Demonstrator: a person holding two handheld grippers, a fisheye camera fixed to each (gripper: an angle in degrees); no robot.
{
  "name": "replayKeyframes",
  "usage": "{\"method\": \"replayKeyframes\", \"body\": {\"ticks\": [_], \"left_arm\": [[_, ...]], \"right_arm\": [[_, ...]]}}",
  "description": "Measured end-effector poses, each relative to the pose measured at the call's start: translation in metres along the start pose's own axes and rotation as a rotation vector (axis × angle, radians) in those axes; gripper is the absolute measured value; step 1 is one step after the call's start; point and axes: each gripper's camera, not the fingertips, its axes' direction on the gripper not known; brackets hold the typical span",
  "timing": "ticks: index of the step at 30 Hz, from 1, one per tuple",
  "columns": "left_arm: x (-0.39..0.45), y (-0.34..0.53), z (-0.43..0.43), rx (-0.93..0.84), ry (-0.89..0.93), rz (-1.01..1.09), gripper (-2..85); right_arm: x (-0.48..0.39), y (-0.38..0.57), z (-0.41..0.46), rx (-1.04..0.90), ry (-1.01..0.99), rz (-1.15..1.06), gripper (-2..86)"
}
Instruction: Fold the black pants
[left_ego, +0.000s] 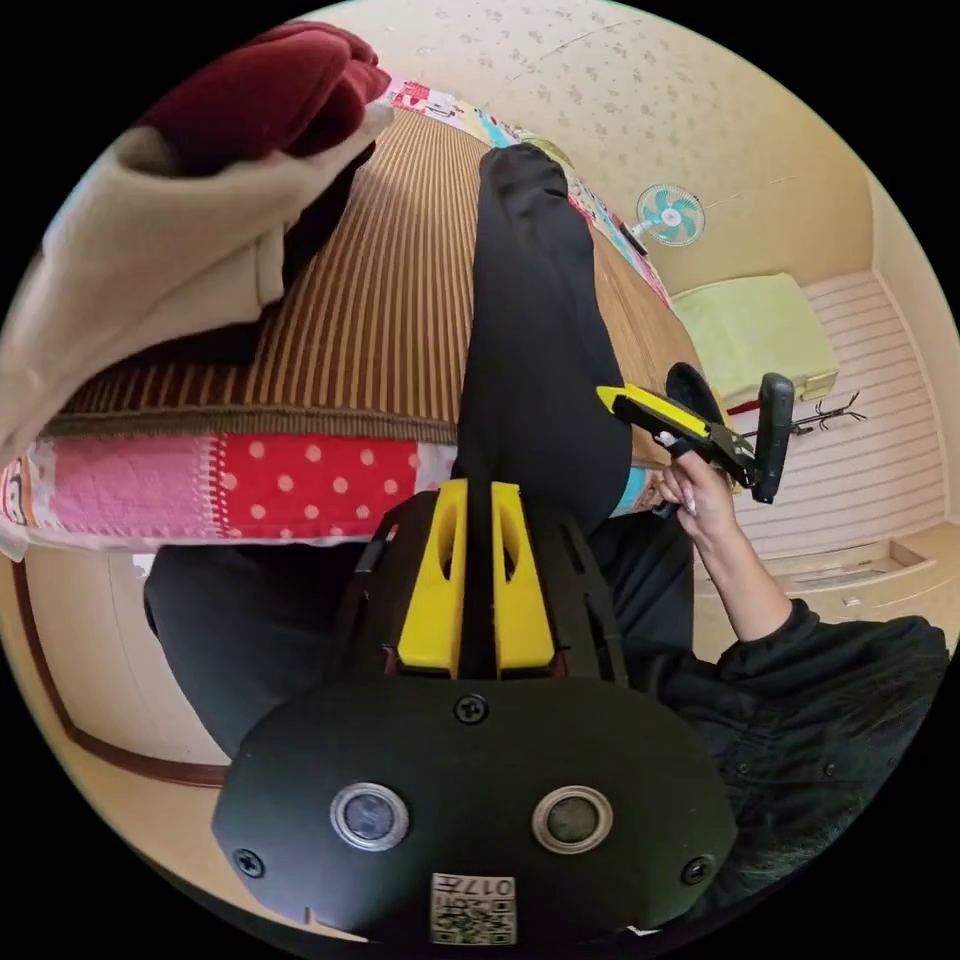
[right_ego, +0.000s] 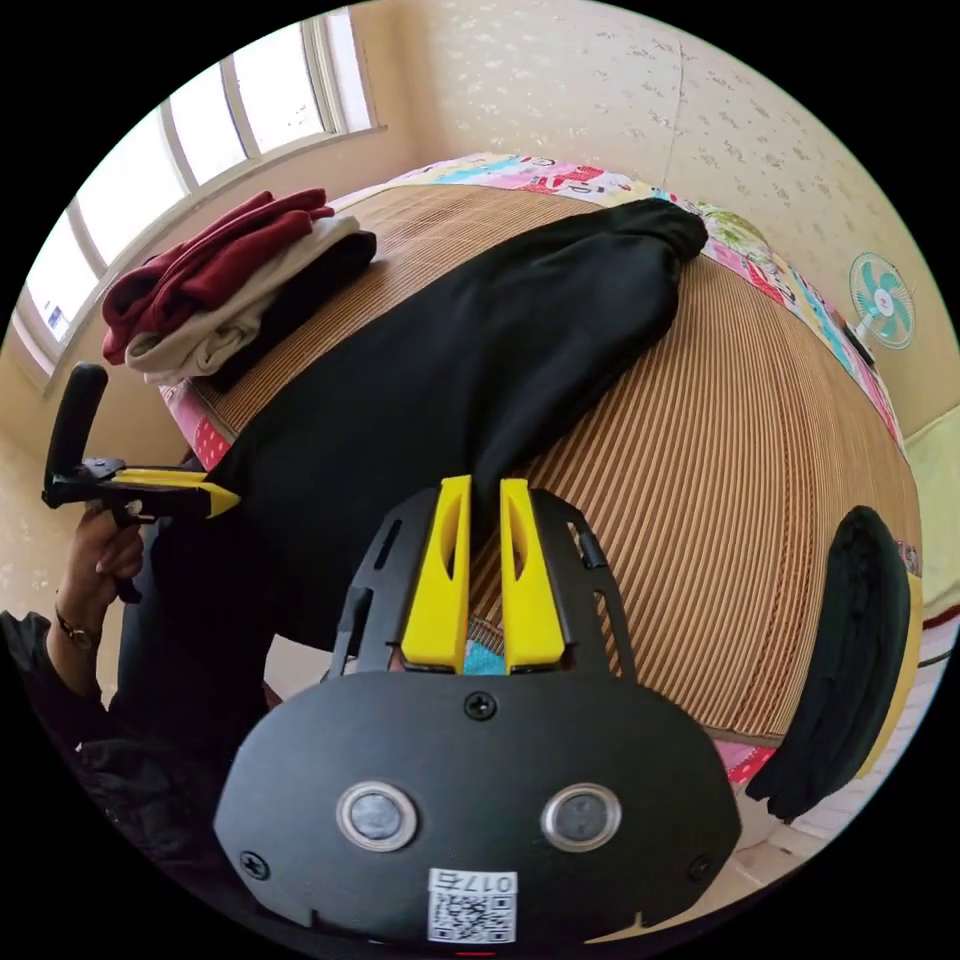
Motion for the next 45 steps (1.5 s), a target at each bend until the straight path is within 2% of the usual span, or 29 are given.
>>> {"method": "replayKeyframes", "body": {"ticks": [5, 8, 10, 12, 17, 20, 21, 26, 28, 32, 36, 38, 41, 43, 45], "left_arm": [[0.042, 0.038, 0.045, -0.206, 0.026, 0.096, 4.4], [0.059, 0.049, 0.055, -0.299, 0.006, 0.122, 6.1], [0.062, 0.042, 0.034, -0.214, 0.094, 0.115, 7.7], [0.059, 0.027, 0.014, -0.116, 0.16, 0.108, 8.6], [0.058, -0.03, 0.001, 0.008, 0.079, 0.067, 9.9], [0.06, -0.051, 0.021, -0.035, 0.009, 0.071, 6.7], [0.059, -0.051, 0.028, -0.066, 0.003, 0.063, 5.1], [0.061, -0.025, 0.013, -0.08, 0.051, 0.107, 5.0], [0.048, -0.02, 0.003, -0.044, 0.102, 0.064, 8.1], [0.019, -0.024, -0.016, 0.038, 0.246, 0.019, 13.1], [0.007, -0.027, 0.004, -0.114, 0.391, 0.036, 11.2], [0.009, -0.019, 0.009, -0.113, 0.397, 0.035, 9.1], [0.012, -0.007, 0.005, -0.107, 0.288, 0.047, 4.6], [0.01, -0.001, 0.001, -0.16, 0.415, 0.03, 3.8], [0.021, 0.013, -0.022, -0.126, 0.448, 0.083, 3.6]], "right_arm": [[-0.001, 0.015, -0.015, -0.227, 0.042, -0.077, 5.0], [0.017, 0.034, -0.029, -0.282, -0.002, -0.051, 5.9], [0.045, 0.043, -0.041, -0.238, -0.099, 0.055, 6.4], [0.086, 0.052, -0.063, -0.062, -0.214, 0.176, 7.5], [0.118, 0.039, -0.057, 0.027, -0.303, 0.236, 8.5], [0.109, 0.032, -0.032, -0.07, -0.227, 0.199, 3.8], [0.108, 0.036, -0.039, -0.048, -0.232, 0.194, 3.3], [0.117, 0.07, -0.069, 0.015, -0.259, 0.179, 3.7], [0.135, 0.081, -0.063, 0.005, -0.283, 0.23, 6.5], [0.193, 0.102, -0.059, 0.069, -0.52, 0.357, 11.2], [0.215, 0.116, -0.036, 0.039, -0.8, 0.353, 11.4], [0.216, 0.12, -0.029, 0.043, -0.837, 0.366, 9.2], [0.219, 0.124, -0.019, 0.024, -0.828, 0.375, 5.0], [0.221, 0.129, -0.025, 0.044, -0.897, 0.346, 4.0], [0.217, 0.145, -0.065, 0.121, -0.925, 0.256, 3.3]]}}
